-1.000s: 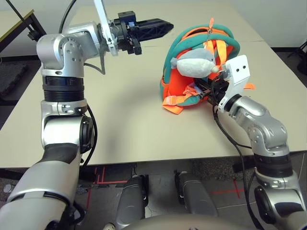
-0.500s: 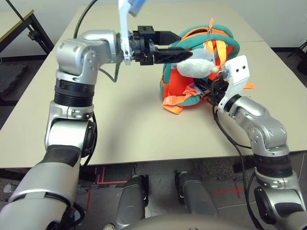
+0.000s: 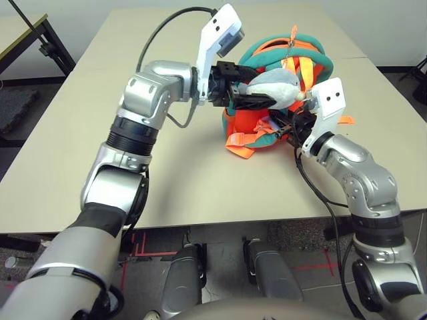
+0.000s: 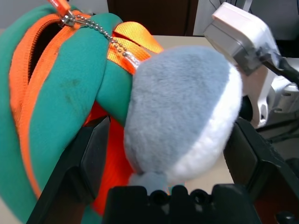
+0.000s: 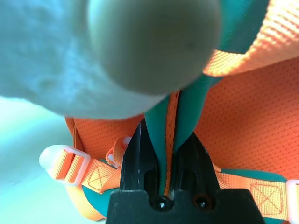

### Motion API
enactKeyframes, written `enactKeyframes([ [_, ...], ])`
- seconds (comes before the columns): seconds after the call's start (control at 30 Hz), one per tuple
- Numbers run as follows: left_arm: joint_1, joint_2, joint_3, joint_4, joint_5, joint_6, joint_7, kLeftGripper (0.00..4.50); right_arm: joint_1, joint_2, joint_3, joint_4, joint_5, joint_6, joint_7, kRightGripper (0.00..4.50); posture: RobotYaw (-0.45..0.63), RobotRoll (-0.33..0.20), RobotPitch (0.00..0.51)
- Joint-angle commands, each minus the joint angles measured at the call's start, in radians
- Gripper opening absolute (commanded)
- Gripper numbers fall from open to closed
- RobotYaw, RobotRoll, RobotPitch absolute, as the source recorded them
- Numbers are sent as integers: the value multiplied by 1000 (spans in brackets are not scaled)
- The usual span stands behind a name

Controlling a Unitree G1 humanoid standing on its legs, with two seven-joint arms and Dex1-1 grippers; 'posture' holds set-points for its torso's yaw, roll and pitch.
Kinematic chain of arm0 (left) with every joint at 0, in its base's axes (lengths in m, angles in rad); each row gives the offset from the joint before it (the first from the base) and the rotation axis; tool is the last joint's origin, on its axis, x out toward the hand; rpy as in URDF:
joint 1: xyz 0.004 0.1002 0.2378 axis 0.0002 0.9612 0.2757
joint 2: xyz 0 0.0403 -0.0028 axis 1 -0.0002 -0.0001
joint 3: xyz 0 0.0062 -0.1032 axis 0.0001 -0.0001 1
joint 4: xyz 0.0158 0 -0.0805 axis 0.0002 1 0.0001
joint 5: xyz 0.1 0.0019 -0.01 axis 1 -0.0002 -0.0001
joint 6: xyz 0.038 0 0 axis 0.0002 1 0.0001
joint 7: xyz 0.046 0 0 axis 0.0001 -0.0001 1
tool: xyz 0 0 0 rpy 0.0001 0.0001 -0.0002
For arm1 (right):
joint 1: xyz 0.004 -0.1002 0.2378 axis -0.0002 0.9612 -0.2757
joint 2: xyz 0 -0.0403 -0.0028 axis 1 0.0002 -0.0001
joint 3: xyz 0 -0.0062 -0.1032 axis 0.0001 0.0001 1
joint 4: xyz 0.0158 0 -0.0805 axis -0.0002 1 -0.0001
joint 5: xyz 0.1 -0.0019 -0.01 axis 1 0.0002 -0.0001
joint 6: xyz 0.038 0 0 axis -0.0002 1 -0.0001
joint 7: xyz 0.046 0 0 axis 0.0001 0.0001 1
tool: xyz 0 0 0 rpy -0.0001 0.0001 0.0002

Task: Put the pencil case into the backpack and zip it.

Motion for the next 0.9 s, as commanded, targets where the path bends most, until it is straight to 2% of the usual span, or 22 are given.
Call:
enactKeyframes([
  [0.03, -18, -7, 4, 35, 21, -11, 3, 4331, 19, 7, 24, 19, -5, 26, 5, 167, -221, 0, 128],
  [0.1, -18, -4, 10, 33, 14, -3, -5, 3864, 20, 6, 23, 17, -5, 26, 3, 167, -221, 0, 128],
  [0.17, -17, 4, 6, 27, 16, 6, -12, 3201, 21, 5, 23, 18, -5, 26, 3, 167, -221, 0, 128],
  [0.3, -23, 22, 15, 1, 4, 41, -21, 1575, 20, 3, 23, 20, -6, 25, 4, 167, -221, 0, 128],
  [0.43, -21, 61, 36, -50, -20, 82, -38, 393, 21, 2, 25, 22, -7, 22, 5, 167, -213, 0, 126],
  [0.5, -25, 81, 61, -68, -38, 105, -40, 241, 21, 2, 26, 24, -8, 21, 6, 167, -210, 0, 126],
  [0.73, -53, 182, 130, -97, -69, 155, -47, 237, 19, 1, 29, 33, -9, 16, 9, 167, -201, 0, 128],
  [0.9, -28, 281, 144, -119, -76, 190, -76, 236, 17, 0, 29, 39, -10, 13, 11, 167, -195, 0, 129],
])
